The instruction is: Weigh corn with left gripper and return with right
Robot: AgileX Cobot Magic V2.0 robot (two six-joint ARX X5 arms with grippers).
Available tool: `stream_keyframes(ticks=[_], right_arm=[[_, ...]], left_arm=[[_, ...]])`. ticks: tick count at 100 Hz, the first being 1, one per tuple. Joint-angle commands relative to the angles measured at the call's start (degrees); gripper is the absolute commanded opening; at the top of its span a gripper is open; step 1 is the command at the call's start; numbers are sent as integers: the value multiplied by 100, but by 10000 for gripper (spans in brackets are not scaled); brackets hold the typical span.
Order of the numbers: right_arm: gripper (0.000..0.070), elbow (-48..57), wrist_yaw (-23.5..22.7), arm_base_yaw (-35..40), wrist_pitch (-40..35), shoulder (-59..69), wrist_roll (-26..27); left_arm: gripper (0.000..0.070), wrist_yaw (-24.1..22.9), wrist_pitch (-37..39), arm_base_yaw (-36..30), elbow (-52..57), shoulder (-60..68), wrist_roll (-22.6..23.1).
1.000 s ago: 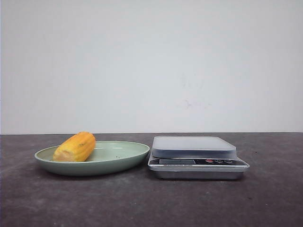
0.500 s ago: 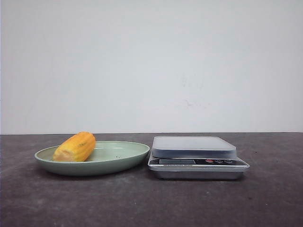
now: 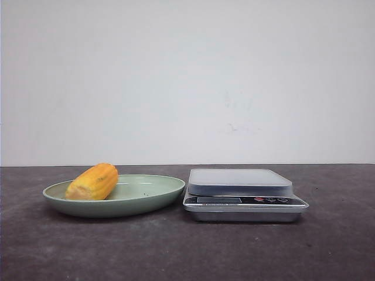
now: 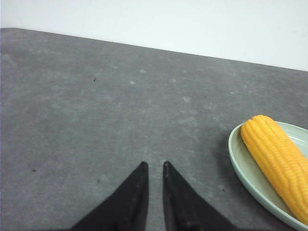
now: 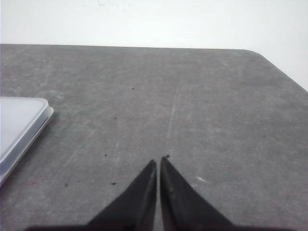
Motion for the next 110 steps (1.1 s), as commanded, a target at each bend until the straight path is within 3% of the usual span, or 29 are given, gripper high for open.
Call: stream_keyframes(ticks=[1, 36, 53, 62, 74, 84, 97, 101, 104, 110], right_arm=[[4, -15, 17, -11, 94, -13, -26], [4, -13, -44, 0, 7, -13, 389], [3, 199, -42, 0, -68, -9, 1075], [3, 669, -74, 0, -363, 136, 1464], [3, 1432, -463, 0, -323, 614, 1694], [3, 2284, -898, 4, -323, 1252, 1738], [3, 3515, -929, 7, -522, 2011, 1711], [8, 3928, -968, 7, -595, 2234, 1709], [26, 4153, -1038, 7, -645, 2352, 1707], [196, 4658, -1113, 11, -796, 2625, 1683]], left_arm=[[15, 35, 114, 4, -101, -7, 96], [15, 70, 557, -2, -98, -7, -343], [13, 107, 72, -2, 227, 50, -1165], [14, 138, -247, -7, 704, 269, -1403], [14, 258, -203, -39, 1517, 841, -1777], [14, 323, -234, -39, 2422, 1506, -1792], [16, 544, -256, -39, 3679, 2400, -1727], [61, 761, -284, -39, 4052, 2649, -1733], [142, 918, -348, -39, 4328, 2826, -1742], [390, 1154, -533, -39, 4830, 3145, -1753]])
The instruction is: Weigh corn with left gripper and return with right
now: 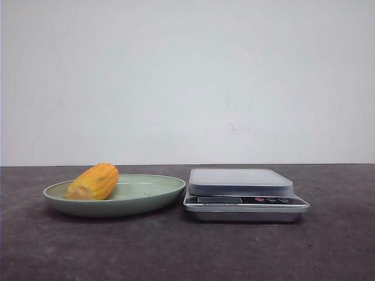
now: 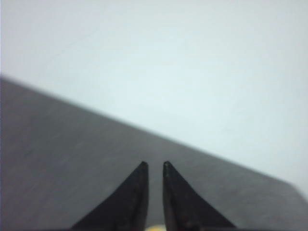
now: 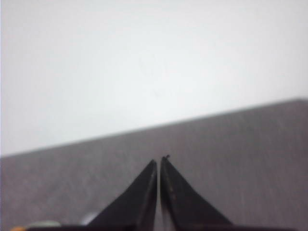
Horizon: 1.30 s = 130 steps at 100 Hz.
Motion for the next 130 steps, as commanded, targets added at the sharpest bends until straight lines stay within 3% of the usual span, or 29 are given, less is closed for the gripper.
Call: stream_keyframes(ticks=[1, 4, 7, 11, 44, 90, 130], right_arm=[[234, 590, -74, 9, -94, 238, 13], [349, 800, -111, 22, -160, 363, -83], [461, 1014, -205, 46, -245, 481, -197], [509, 1193, -284, 81, -319, 573, -232], [510, 1991, -710, 319, -1073, 1032, -243], [511, 2000, -796, 337, -1331, 1082, -372], [511, 2002, -796, 339, -1602, 1082, -426]], left_arm=[[425, 271, -153, 0, 621, 315, -4], [492, 337, -262, 0, 833, 442, -7], [500, 411, -376, -4, 1019, 546, -4], [499, 503, -485, -22, 1196, 643, 17], [499, 546, -960, -761, 1961, 1449, 245], [501, -1300, -988, -2723, 1965, 3829, 984], [501, -1759, -970, -2979, 1965, 5869, 802]])
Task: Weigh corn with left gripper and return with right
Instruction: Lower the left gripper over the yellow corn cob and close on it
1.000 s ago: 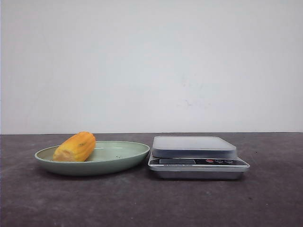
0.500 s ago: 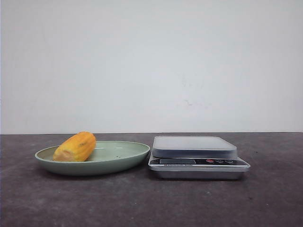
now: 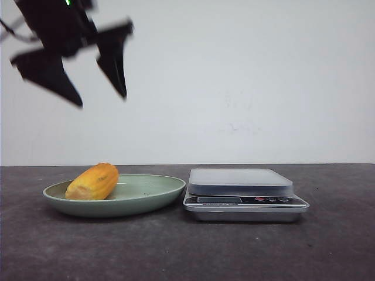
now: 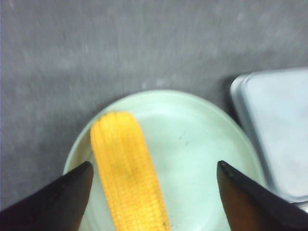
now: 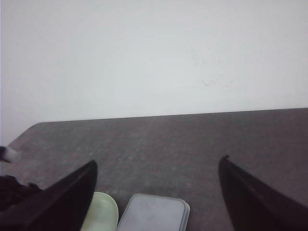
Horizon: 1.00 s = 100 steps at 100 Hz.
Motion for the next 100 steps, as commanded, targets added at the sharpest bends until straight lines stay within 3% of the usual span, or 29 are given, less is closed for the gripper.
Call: stream_keyframes(ticks=[1, 57, 67, 79, 85, 95, 100], right_arm=[[511, 114, -22, 26, 15, 20, -81], [510, 114, -17, 24, -11, 20, -138], [510, 114, -17, 24, -11, 20, -138], [510, 114, -17, 24, -15, 20, -138], [510, 114, -17, 24, -15, 20, -138], [510, 114, -17, 24, -15, 20, -138], [510, 114, -17, 24, -17, 20, -138]], left_arm=[[501, -44, 48, -37, 90, 232, -101], [494, -164, -162, -50, 87, 1211, -313], [386, -164, -173, -70, 87, 1263, -323], [359, -164, -142, -85, 87, 1285, -400], [252, -164, -105, -101, 87, 1285, -402], [13, -164, -114, -105, 87, 1285, -380], [0, -166, -111, -107, 87, 1285, -376]])
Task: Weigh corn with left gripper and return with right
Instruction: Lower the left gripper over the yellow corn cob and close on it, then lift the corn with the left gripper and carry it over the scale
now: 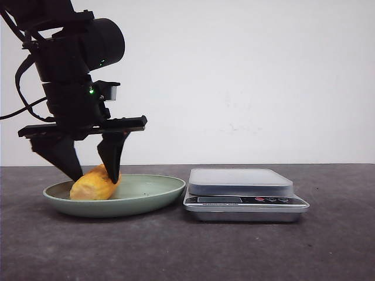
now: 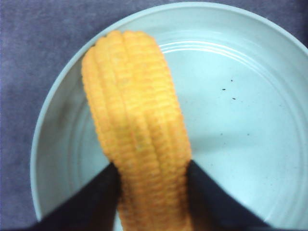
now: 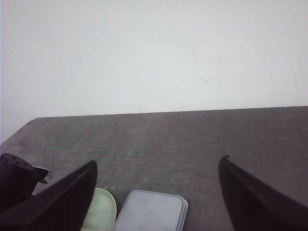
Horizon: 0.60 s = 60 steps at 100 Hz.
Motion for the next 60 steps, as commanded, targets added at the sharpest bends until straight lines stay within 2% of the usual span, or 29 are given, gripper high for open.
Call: stream_keyframes(ticks=[1, 44, 60], right_arm=[[510, 111, -17, 24, 46, 20, -46], [510, 111, 37, 24, -20, 22, -46], [510, 111, 37, 24, -37, 20, -44]], left_arm=[[0, -11, 31, -46, 87, 120, -28], [0, 39, -236, -225, 90, -533, 66], [1, 286, -293, -398, 118, -1143, 59]])
